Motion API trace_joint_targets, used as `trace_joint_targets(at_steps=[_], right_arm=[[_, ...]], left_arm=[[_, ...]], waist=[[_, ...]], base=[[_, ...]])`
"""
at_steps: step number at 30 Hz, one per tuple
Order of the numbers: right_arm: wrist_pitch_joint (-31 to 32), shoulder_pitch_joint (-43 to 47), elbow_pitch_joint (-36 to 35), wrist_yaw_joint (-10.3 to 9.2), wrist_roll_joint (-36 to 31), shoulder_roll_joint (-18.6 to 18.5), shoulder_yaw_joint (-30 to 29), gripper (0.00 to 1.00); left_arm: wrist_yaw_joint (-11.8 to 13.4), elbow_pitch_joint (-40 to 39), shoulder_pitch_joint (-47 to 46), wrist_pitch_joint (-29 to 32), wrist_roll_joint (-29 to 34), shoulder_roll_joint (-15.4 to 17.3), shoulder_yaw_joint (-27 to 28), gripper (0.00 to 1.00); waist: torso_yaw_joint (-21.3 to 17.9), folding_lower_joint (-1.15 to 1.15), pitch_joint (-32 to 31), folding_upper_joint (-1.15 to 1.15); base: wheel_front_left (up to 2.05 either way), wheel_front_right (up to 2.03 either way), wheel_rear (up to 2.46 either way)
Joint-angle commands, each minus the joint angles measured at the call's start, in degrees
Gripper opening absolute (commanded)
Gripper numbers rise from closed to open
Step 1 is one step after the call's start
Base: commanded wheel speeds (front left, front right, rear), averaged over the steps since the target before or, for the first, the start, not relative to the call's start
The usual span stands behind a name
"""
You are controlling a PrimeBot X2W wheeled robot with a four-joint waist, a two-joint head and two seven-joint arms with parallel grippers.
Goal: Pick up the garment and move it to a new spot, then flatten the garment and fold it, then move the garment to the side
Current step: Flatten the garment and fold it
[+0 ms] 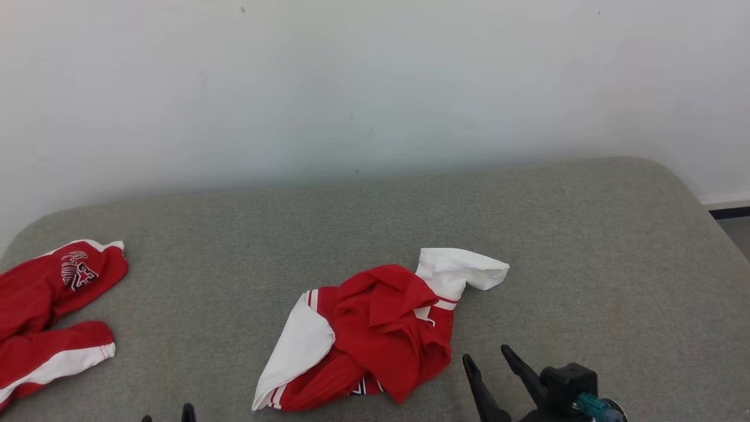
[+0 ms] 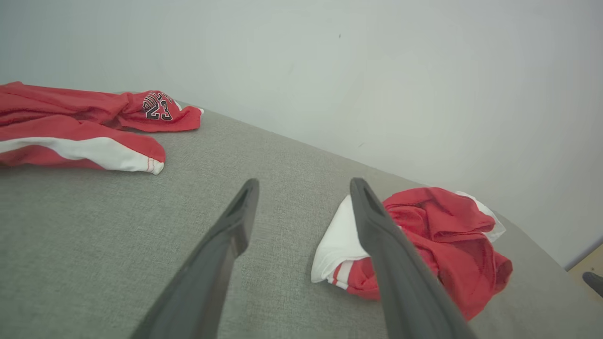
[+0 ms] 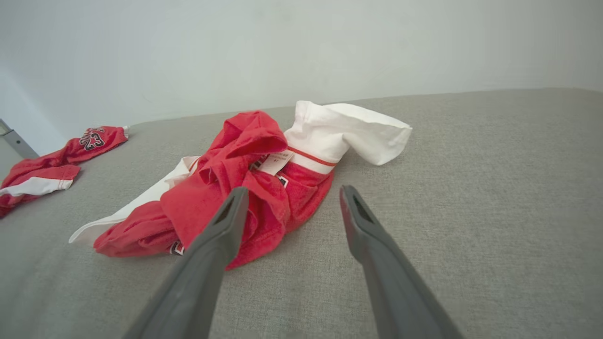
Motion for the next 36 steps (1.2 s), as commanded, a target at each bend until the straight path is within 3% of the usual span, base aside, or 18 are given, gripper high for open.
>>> trace_joint_targets(at_steps=[1,6,24,25,26,27,36], right_arm=[[1.88,-0.80,0.76,-0.15,0.47,-0.08,0.69,1.00],[7.63,-5.26,3.73,-0.15,-0.06,-0.09,3.32,1.00],[14.68,-19.90,18.69,-0.15,-3.16,-0.09,7.23,1.00],[14.52,-20.29,19.44,-0.15,-2.98,-0.09,7.18,0.67],[14.46,-20.68,20.22,-0.15,-2.83,-0.09,7.13,0.43],[14.54,-21.01,20.91,-0.15,-2.58,-0.09,7.23,0.00],[9.87,-23.46,20.22,-0.15,0.95,-0.08,5.38,0.00]], left_arm=[[-0.26,-0.50,1.68,-0.18,1.49,-0.06,-0.11,1.00],[-0.26,-1.29,4.01,-0.18,2.33,-0.07,-0.74,1.00],[-0.29,0.93,2.24,-0.19,2.71,-0.08,-3.30,1.00],[-0.29,1.14,2.18,-0.19,2.60,-0.08,-3.43,1.00],[-0.29,1.27,2.05,-0.19,2.51,-0.08,-3.56,1.00],[-0.29,1.48,1.93,-0.19,2.37,-0.08,-3.67,1.00],[-0.29,2.21,1.76,-0.19,1.86,-0.09,-3.30,1.00]], waist=[[1.83,0.00,-0.75,0.00],[3.88,0.00,-0.22,0.00],[8.65,0.00,2.41,0.00],[8.78,0.00,2.51,0.00],[8.88,0.00,2.60,0.00],[8.97,0.00,2.67,0.00],[8.47,0.00,2.88,0.00]], base=[[0.00,0.00,0.00],[0.00,0.00,0.00],[0.00,0.00,0.00],[0.00,0.00,0.00],[0.00,0.00,0.00],[0.00,0.00,0.00],[0.00,0.00,0.00]])
